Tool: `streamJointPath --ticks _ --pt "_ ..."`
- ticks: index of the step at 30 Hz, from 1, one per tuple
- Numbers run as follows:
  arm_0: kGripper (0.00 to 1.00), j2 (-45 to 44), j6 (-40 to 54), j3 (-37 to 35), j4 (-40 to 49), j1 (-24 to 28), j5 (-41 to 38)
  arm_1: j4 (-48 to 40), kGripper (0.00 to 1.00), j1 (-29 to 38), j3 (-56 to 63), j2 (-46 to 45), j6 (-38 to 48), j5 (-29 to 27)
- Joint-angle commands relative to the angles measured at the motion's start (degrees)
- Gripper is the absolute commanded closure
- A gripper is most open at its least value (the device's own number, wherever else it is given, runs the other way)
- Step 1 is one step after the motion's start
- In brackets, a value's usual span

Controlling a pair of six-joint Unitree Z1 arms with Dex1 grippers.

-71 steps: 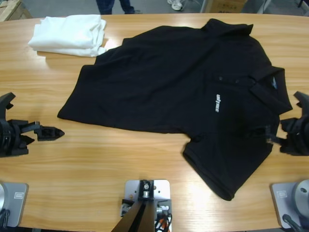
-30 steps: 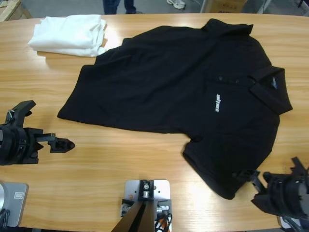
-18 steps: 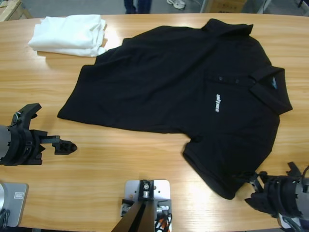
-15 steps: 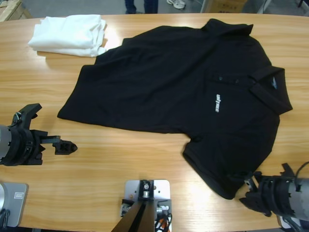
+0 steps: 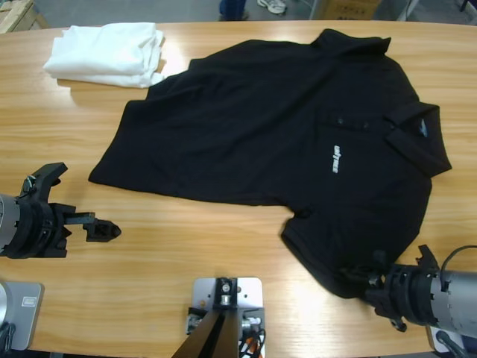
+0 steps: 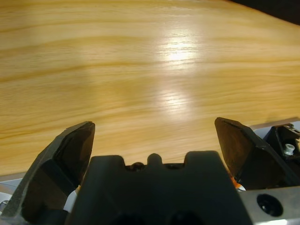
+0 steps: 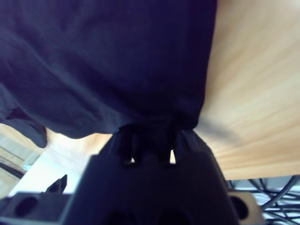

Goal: Fold clothes

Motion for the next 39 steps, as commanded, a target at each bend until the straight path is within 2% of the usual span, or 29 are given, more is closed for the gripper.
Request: streamJointPath --ticks 1,6,12,15,18,20,25,28,32,36,39 --pt "0.000 1.5 -0.7 0.4 0.0 -0.8 -1.1 1.7 1.000 0.4 1.4 -2.7 -4.5 -2.9" --pt "0.000 1.7 -1.2 0.2 -0.1 -0.8 -1.1 4.0 1.000 0.4 -2.6 -3.4 -9.1 -4.4" --pt "0.000 1.2 -1.6 0.2 0.0 -0.8 -1.0 4.2 1.000 0.4 -2.8 -3.1 -10.9 -4.3" --pt "0.000 1.0 -5.7 0.4 0.1 -0.1 1.4 9.7 1.000 0.4 -5.9 -2.7 -13.8 -2.9" --pt "0.000 2.8 -10.4 1.1 0.0 3.4 3.9 10.7 1.000 0.4 -5.9 -2.9 -14.4 -2.7" --pt "0.000 3.9 -10.6 0.9 -0.7 7.7 3.9 10.7 1.000 0.4 -6.0 -3.3 -14.6 -2.3" --pt "0.008 5.6 -2.9 1.8 -7.5 19.8 3.7 10.2 1.000 0.4 -6.1 -2.8 -14.9 -1.1" --pt "0.087 5.9 -1.4 2.4 -9.7 24.9 3.1 10.1 1.000 0.4 -6.0 -3.2 -14.9 -0.4" --pt "0.170 8.6 -0.3 6.8 -19.6 26.7 -2.5 10.0 1.000 0.3 -6.1 -3.7 -14.9 0.2" --pt "0.170 12.9 -0.1 11.5 -28.0 26.8 -6.7 9.9 1.000 0.4 -6.1 -3.5 -14.9 0.5" --pt "0.170 14.7 -0.1 12.7 -30.1 27.3 -6.8 9.7 1.000 0.4 -6.0 -3.5 -14.9 0.6"
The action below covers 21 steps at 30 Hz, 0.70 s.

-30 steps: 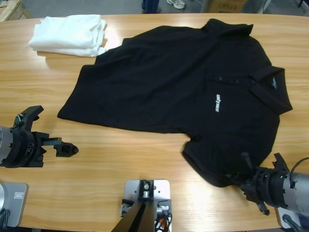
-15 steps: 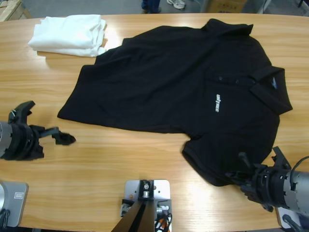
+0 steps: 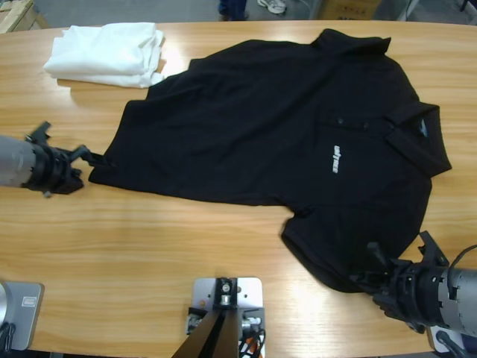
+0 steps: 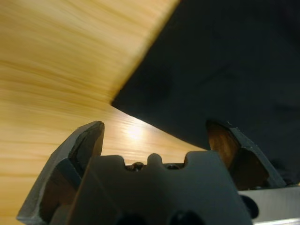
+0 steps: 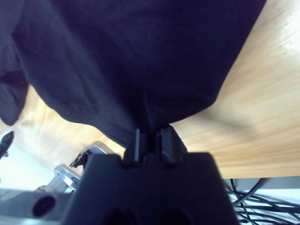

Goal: Fold clothes

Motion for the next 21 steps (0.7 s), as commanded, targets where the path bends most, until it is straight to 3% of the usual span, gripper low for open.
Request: streamJointPath --ticks 1,5,7,8,9,10,12,14,16,18,21 --pt "0.162 7.6 0.6 5.8 -8.8 1.8 -3.3 -0.3 1.000 0.4 -0.1 -1.3 -0.7 0.9" --pt "0.018 8.3 1.6 5.8 -11.4 3.3 -3.3 -0.3 1.000 0.4 0.1 -1.6 -0.7 1.3" --pt "0.000 9.2 1.6 5.8 -11.9 3.7 -3.3 -0.3 1.000 0.4 0.1 -1.7 -0.7 1.3" --pt "0.066 9.4 1.9 5.8 -12.3 3.7 -3.3 -0.3 1.000 0.4 0.1 -1.8 -0.7 1.3" --pt "0.412 10.5 3.3 6.1 -14.0 3.8 -4.7 -0.3 1.000 0.4 0.1 -1.9 -0.7 1.2" --pt "0.674 12.5 5.7 6.2 -15.7 4.5 -7.7 -0.4 1.000 0.4 0.2 -1.8 -0.7 1.1" --pt "0.691 15.6 7.7 6.4 -16.9 6.5 -12.7 -0.9 1.000 0.4 0.2 -2.0 -0.8 0.4" --pt "0.377 17.2 9.3 6.3 -16.9 6.8 -14.1 -2.0 1.000 0.3 0.6 -1.7 -1.0 0.1" --pt "0.400 17.3 9.4 5.8 -17.5 6.8 -15.8 -2.2 1.000 0.3 1.2 -2.1 -0.9 0.1" --pt "0.541 16.4 8.7 5.7 -19.7 6.8 -15.8 -2.1 1.000 0.3 1.2 -2.9 -1.0 0.0" --pt "0.672 13.1 8.3 6.4 -20.0 7.0 -15.6 -2.2 1.000 0.4 1.5 -2.8 -1.0 0.1"
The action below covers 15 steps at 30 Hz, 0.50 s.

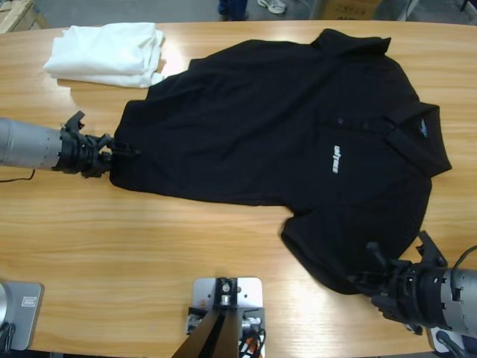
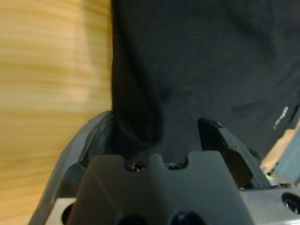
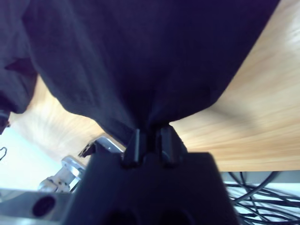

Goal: Fold clothes

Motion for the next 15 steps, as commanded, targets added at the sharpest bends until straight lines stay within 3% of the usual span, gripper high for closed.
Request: streamJointPath --ticks 1,2,8,15 --pt "0.922 2.9 -0.1 3.8 -1.7 0.4 -1.1 -0.6 1.000 0.4 1.5 -1.4 -0.8 -0.3" --pt "1.000 2.2 -0.3 4.3 -1.7 0.4 -0.9 -0.6 1.000 0.3 1.5 -1.4 -0.8 -0.3" --pt "1.000 -0.9 -2.7 6.5 -1.5 0.4 3.9 -1.0 1.000 0.3 2.3 -1.5 -0.8 0.1" --pt "1.000 -5.6 -2.9 6.0 -1.2 0.2 3.9 -2.9 1.000 0.4 3.3 -0.8 -0.9 0.5"
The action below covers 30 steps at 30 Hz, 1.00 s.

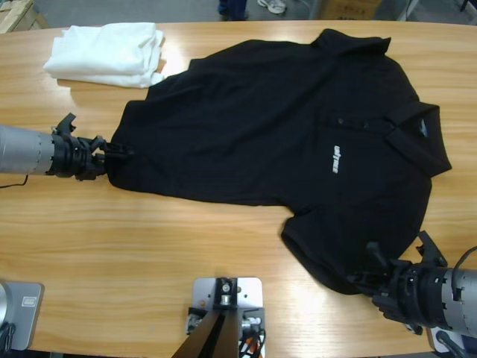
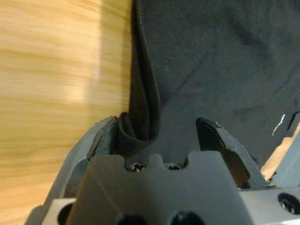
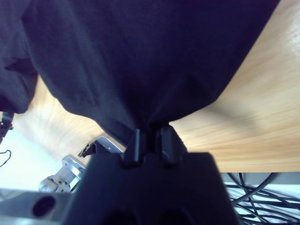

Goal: Fold clothes

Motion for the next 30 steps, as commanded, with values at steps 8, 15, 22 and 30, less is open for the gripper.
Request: streamJointPath --ticks 8,15,22,30 --pt "1.000 -6.2 0.4 0.9 3.1 -1.5 2.6 -3.5 1.000 0.4 3.0 0.0 -0.8 0.3" --pt "1.000 -5.1 0.5 2.7 3.6 -1.5 3.9 -4.0 1.000 0.4 3.5 -0.1 -0.8 0.3" --pt "1.000 -7.1 0.5 3.6 5.8 -1.5 6.1 -3.8 1.000 0.3 3.4 -0.5 -0.8 0.2" --pt "0.092 -13.4 3.7 0.7 7.9 -3.0 8.5 -4.0 1.000 0.4 3.0 0.4 -0.8 0.2"
